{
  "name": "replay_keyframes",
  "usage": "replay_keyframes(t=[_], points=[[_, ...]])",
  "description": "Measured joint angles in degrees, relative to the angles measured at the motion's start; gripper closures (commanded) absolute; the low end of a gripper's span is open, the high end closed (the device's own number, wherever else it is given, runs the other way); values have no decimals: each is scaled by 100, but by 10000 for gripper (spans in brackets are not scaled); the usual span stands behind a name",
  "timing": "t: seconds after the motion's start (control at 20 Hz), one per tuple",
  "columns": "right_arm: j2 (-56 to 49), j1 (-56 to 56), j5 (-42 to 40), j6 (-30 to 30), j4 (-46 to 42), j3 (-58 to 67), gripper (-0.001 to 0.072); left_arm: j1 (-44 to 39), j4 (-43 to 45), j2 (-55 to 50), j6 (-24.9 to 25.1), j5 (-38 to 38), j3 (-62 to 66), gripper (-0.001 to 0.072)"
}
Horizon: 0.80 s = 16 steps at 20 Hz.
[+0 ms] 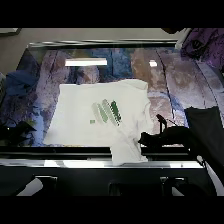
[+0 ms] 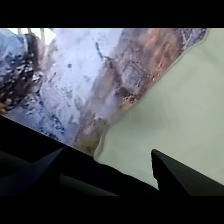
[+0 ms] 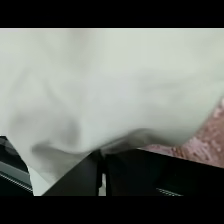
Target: Fold the clothes and pants, and hang the long-sleeved shirts on hangers.
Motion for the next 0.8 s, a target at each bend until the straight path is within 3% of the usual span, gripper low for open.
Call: replay_keyframes(t=[0.2,0.55,0.6,0.65,0.7,0.8], points=[[313,0,-129,227,-9,85,680,452,-605,-120,645,289,-680,80],[437,0,-280,332,-11,114,680,138,-1036,-579,960,592,-957,122],[439,0,-286,334,-11,114,681,31,-1084,-649,973,610,-964,279],[444,0,-289,334,-11,116,681,-61,-1093,-721,977,678,-973,596],[444,0,-306,352,-9,125,681,-162,-1056,-791,1001,782,-990,690],[446,0,-337,385,-9,223,682,-315,-1152,-852,1023,835,-966,692]])
